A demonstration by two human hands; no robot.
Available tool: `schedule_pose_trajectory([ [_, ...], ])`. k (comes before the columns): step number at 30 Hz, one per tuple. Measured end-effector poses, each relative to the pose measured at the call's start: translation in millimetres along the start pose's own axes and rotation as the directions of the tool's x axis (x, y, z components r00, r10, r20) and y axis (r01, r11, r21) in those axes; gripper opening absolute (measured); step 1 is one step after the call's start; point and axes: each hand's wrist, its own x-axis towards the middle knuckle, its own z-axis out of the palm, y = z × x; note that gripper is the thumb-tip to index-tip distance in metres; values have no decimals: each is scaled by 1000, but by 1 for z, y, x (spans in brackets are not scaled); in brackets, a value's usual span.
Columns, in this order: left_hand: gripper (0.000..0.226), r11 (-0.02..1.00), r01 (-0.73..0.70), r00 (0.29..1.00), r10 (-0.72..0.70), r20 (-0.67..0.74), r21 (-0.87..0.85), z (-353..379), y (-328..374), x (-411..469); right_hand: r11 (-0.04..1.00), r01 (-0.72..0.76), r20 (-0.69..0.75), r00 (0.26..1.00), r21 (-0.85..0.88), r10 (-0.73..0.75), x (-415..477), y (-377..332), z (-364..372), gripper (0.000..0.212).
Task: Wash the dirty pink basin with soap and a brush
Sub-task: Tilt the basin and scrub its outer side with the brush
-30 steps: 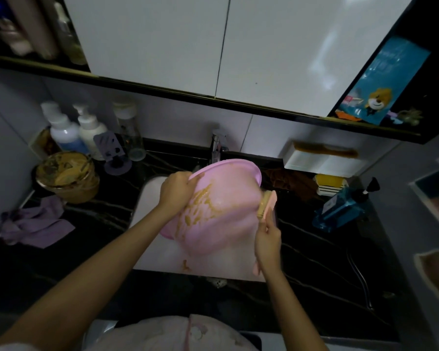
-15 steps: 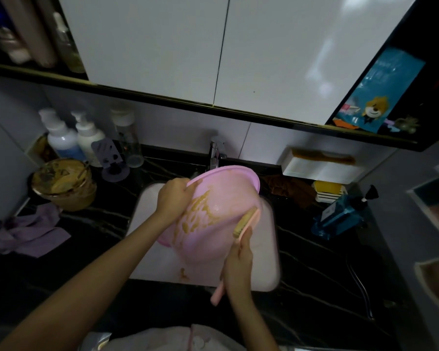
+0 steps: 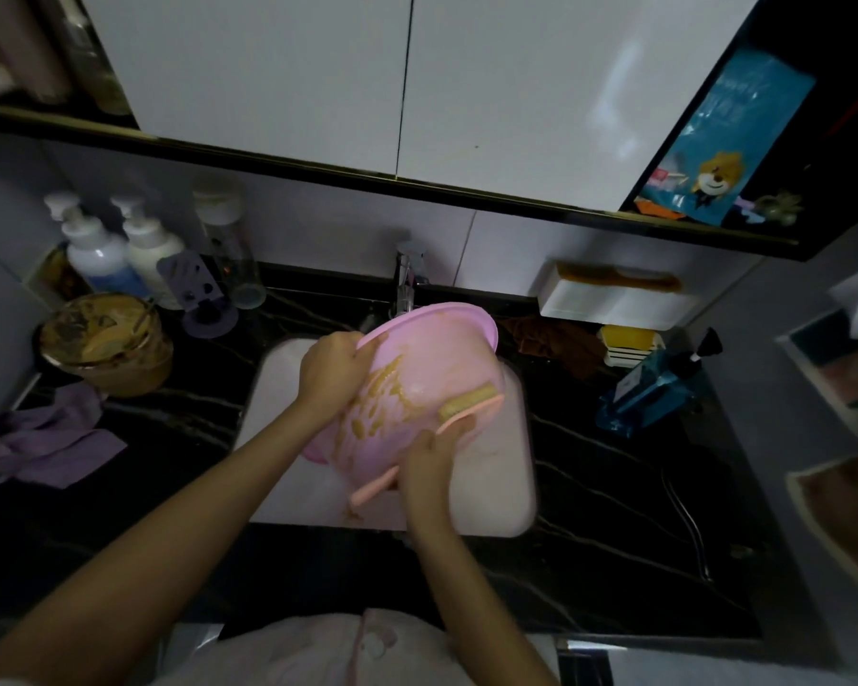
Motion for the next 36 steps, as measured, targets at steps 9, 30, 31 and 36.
schedule_pose_trajectory([
  [9, 52, 999, 6, 999, -5, 33, -41, -2, 1, 6, 984, -31, 39, 999, -177, 38, -6, -8, -5, 73],
  [30, 53, 999, 39, 999, -39, 7, -37, -4, -5, 18, 980, 49, 231, 973, -191, -3, -48, -3, 15, 65],
  [31, 53, 998, 40, 999, -40, 9, -38, -5, -7, 19, 973, 71, 255, 967, -220, -13, -49, 1, 17, 70],
  [36, 53, 998, 31, 1000, -31, 3, -47, -3, -6, 16, 970, -163, 81, 980, -180, 180, -1, -8, 2, 78],
])
